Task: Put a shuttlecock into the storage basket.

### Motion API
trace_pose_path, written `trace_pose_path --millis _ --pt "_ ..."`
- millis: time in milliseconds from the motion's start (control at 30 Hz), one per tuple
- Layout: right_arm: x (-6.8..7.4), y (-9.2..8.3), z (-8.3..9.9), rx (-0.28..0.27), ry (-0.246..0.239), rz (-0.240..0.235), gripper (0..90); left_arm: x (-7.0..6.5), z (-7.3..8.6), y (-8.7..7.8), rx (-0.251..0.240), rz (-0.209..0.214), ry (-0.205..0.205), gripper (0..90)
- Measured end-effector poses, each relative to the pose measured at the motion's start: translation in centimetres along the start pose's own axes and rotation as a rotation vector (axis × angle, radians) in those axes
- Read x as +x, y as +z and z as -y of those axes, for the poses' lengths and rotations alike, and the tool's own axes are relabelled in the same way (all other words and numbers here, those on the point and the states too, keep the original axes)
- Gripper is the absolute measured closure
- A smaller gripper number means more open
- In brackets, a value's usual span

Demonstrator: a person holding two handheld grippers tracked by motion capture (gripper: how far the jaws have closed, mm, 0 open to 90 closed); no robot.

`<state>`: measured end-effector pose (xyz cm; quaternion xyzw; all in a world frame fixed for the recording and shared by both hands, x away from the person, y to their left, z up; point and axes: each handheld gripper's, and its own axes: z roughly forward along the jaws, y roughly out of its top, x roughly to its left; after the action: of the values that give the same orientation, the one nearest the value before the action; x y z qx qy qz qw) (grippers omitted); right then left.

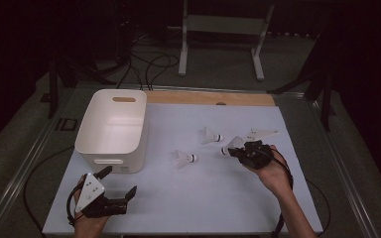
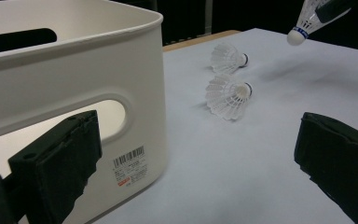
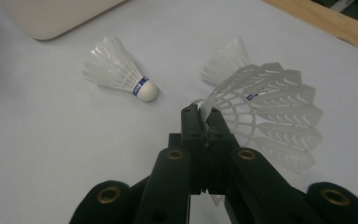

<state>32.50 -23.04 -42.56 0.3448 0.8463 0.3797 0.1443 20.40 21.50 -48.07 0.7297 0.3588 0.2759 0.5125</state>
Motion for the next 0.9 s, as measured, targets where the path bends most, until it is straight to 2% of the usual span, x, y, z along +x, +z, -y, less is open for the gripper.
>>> trace_pose_path --millis 900 --pt "0.4 -0.6 -1.8 -0.040 -0.016 0.005 89.6 0.1 0.0 -0.1 -0.002 -0.005 0.000 1.1"
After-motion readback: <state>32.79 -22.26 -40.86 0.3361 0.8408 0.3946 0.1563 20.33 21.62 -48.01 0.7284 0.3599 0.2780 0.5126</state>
